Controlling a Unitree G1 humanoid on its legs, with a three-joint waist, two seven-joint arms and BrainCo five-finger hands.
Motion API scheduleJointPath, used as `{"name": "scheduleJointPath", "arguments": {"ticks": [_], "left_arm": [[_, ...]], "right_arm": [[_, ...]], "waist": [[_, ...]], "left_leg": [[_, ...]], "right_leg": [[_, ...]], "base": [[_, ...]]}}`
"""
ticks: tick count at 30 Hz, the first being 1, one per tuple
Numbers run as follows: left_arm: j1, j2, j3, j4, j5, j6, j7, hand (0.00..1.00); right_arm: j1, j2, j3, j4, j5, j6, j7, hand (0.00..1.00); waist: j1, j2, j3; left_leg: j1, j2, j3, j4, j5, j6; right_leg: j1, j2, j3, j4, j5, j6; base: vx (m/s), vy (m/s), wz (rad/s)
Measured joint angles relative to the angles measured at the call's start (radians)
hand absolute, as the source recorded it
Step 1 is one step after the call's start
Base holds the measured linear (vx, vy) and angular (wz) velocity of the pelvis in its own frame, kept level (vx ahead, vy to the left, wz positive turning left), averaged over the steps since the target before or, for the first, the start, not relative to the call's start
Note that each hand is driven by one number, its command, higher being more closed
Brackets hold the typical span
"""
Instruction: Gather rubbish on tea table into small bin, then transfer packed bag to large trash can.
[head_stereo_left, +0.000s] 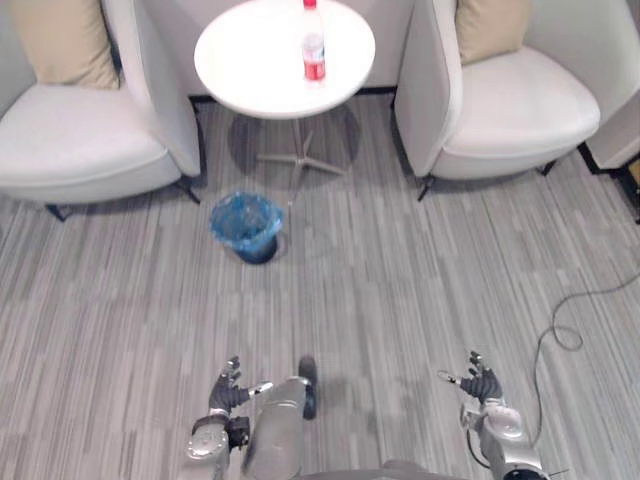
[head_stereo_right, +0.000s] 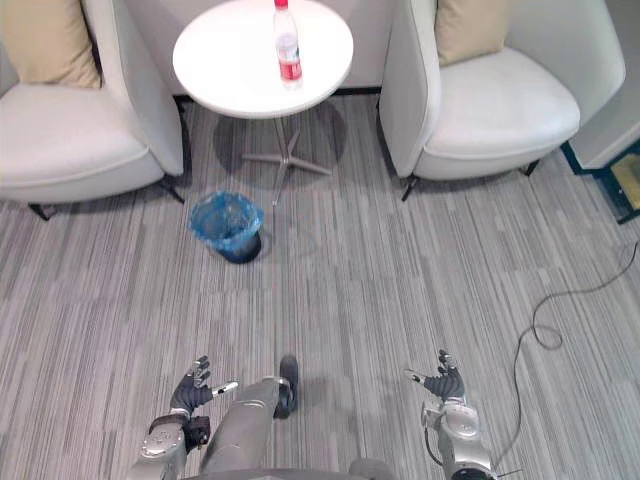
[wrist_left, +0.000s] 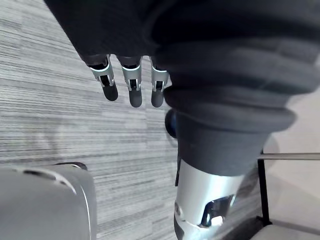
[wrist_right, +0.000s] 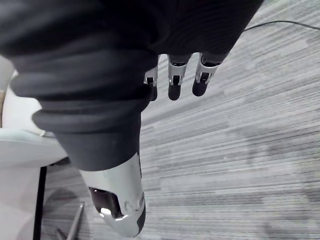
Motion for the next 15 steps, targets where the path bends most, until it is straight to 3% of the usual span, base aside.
{"name": "scheduleJointPath", "arguments": {"ticks": [1, 4, 5, 6, 7, 8, 10, 11, 12, 13, 15], "left_arm": [[-0.012, 0.002, 0.001, 0.005, -0.003, -0.002, -0.001, 0.0], [-0.024, 0.014, 0.002, 0.012, -0.008, -0.008, 0.0, 0.0], [-0.024, 0.019, 0.002, 0.021, -0.008, -0.008, 0.0, 0.0], [-0.022, 0.022, 0.003, 0.037, -0.007, -0.007, 0.002, 0.0], [-0.026, 0.016, 0.004, 0.054, -0.007, -0.007, 0.002, 0.0], [-0.022, 0.01, 0.004, 0.061, -0.006, -0.008, 0.001, 0.0], [-0.03, 0.002, 0.007, 0.074, -0.003, -0.007, 0.001, 0.0], [-0.036, -0.014, 0.017, 0.074, 0.0, -0.007, 0.002, 0.0], [-0.036, -0.018, 0.017, 0.072, 0.001, -0.006, 0.001, 0.0], [-0.036, -0.027, 0.016, 0.071, 0.001, -0.006, 0.0, 0.0], [-0.04, -0.04, 0.013, 0.066, 0.001, -0.007, 0.0, 0.0]], "right_arm": [[-0.005, 0.002, 0.0, -0.002, 0.0, -0.004, 0.0, 0.0], [-0.006, 0.0, -0.003, 0.012, 0.001, -0.002, 0.0, 0.0], [0.008, -0.001, -0.007, 0.013, 0.001, -0.001, -0.001, 0.0], [0.021, -0.004, -0.007, 0.02, 0.001, 0.002, -0.001, 0.0], [0.025, -0.012, -0.008, 0.023, 0.0, 0.003, 0.0, 0.0], [0.018, -0.018, -0.009, 0.027, -0.001, 0.004, 0.0, 0.0], [0.019, -0.017, -0.011, 0.007, -0.003, 0.003, -0.001, 0.0], [0.033, -0.011, -0.005, -0.007, -0.004, 0.004, -0.002, 0.0], [0.039, -0.005, -0.002, -0.019, -0.004, 0.004, -0.004, 0.0], [0.058, 0.014, 0.001, -0.055, -0.004, 0.003, -0.007, 0.0], [0.066, 0.026, -0.002, -0.1, -0.002, -0.005, -0.009, 0.0]], "waist": [[-0.007, 0.017, 0.008], [-0.032, 0.022, 0.01], [-0.037, 0.017, 0.01], [-0.042, 0.015, 0.01], [-0.048, 0.025, 0.01], [-0.033, 0.044, -0.001], [-0.048, 0.051, 0.002], [-0.055, 0.057, 0.013], [-0.051, 0.056, 0.014], [-0.027, 0.051, 0.017], [-0.013, 0.038, 0.022]], "left_leg": [[0.07, 0.018, -0.011, -0.047, -0.008, -0.013], [0.148, 0.058, -0.034, -0.087, -0.02, -0.035], [0.181, 0.072, -0.056, -0.091, -0.045, -0.074], [0.213, 0.088, -0.085, -0.099, -0.078, -0.109], [0.226, 0.105, -0.102, -0.099, -0.087, -0.122], [0.213, 0.138, -0.121, -0.076, -0.078, -0.136], [0.127, 0.162, -0.157, 0.114, -0.058, -0.167], [0.026, 0.206, -0.155, 0.347, -0.006, -0.181], [-0.016, 0.23, -0.14, 0.451, 0.004, -0.18], [-0.063, 0.264, -0.08, 0.55, -0.011, -0.159], [-0.127, 0.253, -0.013, 0.506, -0.024, -0.137]], "right_leg": [[-0.06, 0.004, -0.051, -0.091, -0.018, -0.024], [-0.141, 0.039, -0.051, -0.489, 0.038, -0.009], [-0.145, 0.065, 0.005, -0.682, 0.137, -0.005], [-0.129, 0.082, 0.047, -0.76, 0.316, 0.003], [-0.121, 0.096, 0.047, -0.745, 0.327, -0.036], [-0.136, 0.12, 0.037, -0.694, 0.278, -0.05], [-0.126, 0.117, -0.016, -0.633, 0.195, -0.076], [-0.06, 0.122, -0.064, -0.649, 0.165, -0.094], [-0.021, 0.127, -0.081, -0.661, 0.155, -0.104], [0.056, 0.138, -0.093, -0.706, 0.147, -0.114], [0.148, 0.133, -0.113, -0.781, 0.146, -0.114]], "base": [[0.54, -0.072, 0.16], [0.53, -0.129, 0.43], [0.64, -0.302, 0.74], [0.65, -0.335, 0.71], [0.64, -0.353, 0.37], [0.5, -0.313, 0.31], [0.47, -0.305, 0.62], [0.36, -0.227, 0.76], [0.43, -0.247, 0.69], [0.38, -0.184, 0.37], [0.35, -0.134, 0.27]]}}
